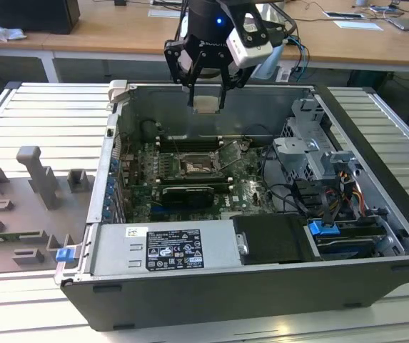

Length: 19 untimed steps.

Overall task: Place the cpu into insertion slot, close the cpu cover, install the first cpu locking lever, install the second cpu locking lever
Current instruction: 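Place the cpu into insertion slot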

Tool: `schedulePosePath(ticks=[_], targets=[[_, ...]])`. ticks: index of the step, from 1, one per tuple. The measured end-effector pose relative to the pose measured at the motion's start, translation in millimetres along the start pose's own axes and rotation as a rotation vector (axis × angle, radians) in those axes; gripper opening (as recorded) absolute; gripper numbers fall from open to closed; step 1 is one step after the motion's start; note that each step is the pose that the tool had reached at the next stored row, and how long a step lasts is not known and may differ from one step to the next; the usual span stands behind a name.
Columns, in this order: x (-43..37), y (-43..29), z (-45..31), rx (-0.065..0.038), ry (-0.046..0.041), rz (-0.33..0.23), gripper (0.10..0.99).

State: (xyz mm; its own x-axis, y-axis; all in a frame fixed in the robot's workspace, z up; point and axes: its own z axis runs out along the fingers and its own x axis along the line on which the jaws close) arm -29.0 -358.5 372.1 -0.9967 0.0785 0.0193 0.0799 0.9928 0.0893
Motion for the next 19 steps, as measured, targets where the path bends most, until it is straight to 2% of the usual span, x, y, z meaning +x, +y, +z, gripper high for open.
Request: schedulePosePath(ticks=[19], targets=[[0.0,0.0,0.0,-0.001,-0.0042,0.047,0.537]])
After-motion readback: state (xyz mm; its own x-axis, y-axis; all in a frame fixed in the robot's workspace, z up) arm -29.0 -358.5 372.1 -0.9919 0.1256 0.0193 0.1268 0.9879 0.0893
